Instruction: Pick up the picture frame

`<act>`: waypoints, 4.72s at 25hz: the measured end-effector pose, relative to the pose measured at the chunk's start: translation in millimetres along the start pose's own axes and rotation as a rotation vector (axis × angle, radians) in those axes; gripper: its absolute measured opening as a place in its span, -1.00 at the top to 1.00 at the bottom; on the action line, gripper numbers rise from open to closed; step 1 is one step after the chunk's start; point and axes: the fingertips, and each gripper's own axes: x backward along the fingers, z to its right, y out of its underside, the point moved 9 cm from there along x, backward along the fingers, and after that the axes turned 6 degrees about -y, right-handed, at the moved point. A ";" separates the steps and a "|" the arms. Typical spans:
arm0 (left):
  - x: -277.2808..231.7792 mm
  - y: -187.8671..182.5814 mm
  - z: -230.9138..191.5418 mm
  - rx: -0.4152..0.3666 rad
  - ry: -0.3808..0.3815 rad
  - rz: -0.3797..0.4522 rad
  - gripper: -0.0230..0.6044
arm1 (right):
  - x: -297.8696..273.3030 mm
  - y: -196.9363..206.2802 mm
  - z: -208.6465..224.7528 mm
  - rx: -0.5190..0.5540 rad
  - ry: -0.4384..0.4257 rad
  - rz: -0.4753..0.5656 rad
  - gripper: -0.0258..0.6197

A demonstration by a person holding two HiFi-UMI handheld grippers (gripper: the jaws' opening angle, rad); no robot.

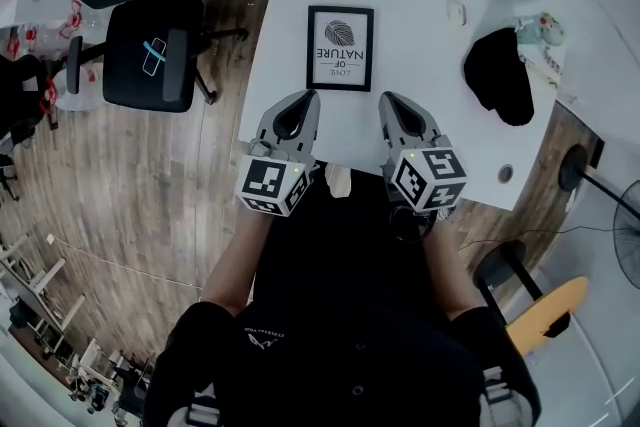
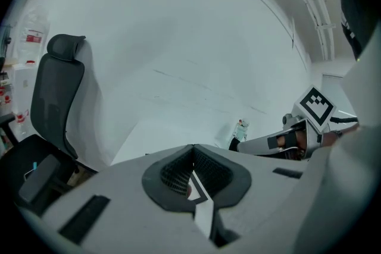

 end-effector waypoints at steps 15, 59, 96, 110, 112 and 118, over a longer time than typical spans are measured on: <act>-50.5 45.9 -31.8 0.015 -0.067 -0.180 0.91 | -59.5 26.4 48.8 -0.054 0.062 -0.176 0.92; -126.8 117.9 -69.7 0.083 -0.230 -0.567 0.62 | -143.6 82.6 96.3 -0.159 0.179 -0.483 0.66; -44.9 118.5 -54.7 0.070 -0.179 -0.501 0.70 | -81.9 115.3 31.9 -0.184 0.233 -0.348 0.71; 10.8 112.0 -46.0 0.010 -0.131 -0.446 0.70 | -42.2 134.9 -19.0 -0.205 0.286 -0.254 0.71; 17.3 108.0 -43.6 0.000 -0.126 -0.423 0.70 | -37.5 133.3 -24.2 -0.198 0.290 -0.238 0.71; 31.3 90.1 -36.5 -0.012 -0.118 -0.361 0.69 | -22.9 118.5 -37.6 -0.165 0.291 -0.185 0.71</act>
